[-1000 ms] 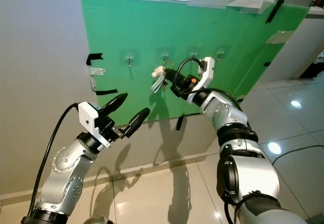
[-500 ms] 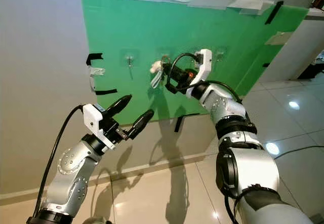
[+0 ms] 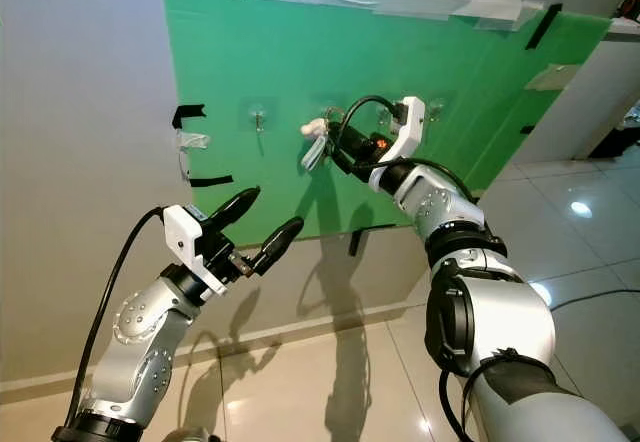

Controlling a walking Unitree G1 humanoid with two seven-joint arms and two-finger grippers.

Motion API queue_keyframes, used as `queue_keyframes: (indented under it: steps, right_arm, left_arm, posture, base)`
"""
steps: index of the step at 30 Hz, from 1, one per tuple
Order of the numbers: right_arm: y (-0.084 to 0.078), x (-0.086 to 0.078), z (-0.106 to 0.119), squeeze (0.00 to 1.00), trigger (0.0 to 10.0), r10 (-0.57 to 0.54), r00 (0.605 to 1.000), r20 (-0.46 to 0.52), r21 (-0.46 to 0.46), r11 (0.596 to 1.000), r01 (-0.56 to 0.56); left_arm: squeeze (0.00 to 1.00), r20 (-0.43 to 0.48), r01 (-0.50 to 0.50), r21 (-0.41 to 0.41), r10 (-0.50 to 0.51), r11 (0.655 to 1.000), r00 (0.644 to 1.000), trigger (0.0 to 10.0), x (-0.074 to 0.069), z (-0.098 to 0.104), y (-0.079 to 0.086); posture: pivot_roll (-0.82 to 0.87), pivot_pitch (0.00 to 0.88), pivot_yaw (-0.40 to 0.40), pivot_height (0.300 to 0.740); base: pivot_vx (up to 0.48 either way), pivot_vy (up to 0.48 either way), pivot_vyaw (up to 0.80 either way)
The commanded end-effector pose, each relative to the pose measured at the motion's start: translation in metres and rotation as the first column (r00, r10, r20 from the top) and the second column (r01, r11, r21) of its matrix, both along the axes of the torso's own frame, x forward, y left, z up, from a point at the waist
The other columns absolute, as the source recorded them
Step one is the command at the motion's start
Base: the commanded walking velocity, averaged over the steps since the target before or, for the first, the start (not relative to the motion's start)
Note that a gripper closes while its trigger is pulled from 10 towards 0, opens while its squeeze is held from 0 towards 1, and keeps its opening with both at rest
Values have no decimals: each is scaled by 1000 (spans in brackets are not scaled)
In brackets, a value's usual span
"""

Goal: Hang keys on a hook

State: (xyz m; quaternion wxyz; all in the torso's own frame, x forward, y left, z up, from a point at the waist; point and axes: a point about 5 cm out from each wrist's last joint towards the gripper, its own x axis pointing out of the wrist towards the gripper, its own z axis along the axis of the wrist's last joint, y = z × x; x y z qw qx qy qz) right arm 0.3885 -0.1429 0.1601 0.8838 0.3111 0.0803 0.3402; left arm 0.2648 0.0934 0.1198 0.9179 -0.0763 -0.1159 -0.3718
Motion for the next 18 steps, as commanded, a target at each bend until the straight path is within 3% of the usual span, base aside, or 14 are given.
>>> queue_keyframes:
  steps: [1,5,18]
  right_arm:
    - [-6,5,13,0,0,-39,999,10,41,998,39]
    - [-5,5,11,0,0,-53,997,-53,120,991,59]
    - [6,-3,-14,0,0,-4,986,-168,71,997,16]
  left_arm:
    - [0,4,18,-2,-18,1000,1000,10000,2,3,-4]
    - [0,-10,12,-4,-13,1000,1000,10000,3,2,-4]
    - [0,-39,6,-16,-6,1000,999,10000,3,-1,-4]
  posture:
    - [201,0,-139,740]
    - [202,0,-141,740]
    - [205,0,-147,740]
  base:
    - [0,0,0]
    - [0,0,0]
    - [0,0,0]
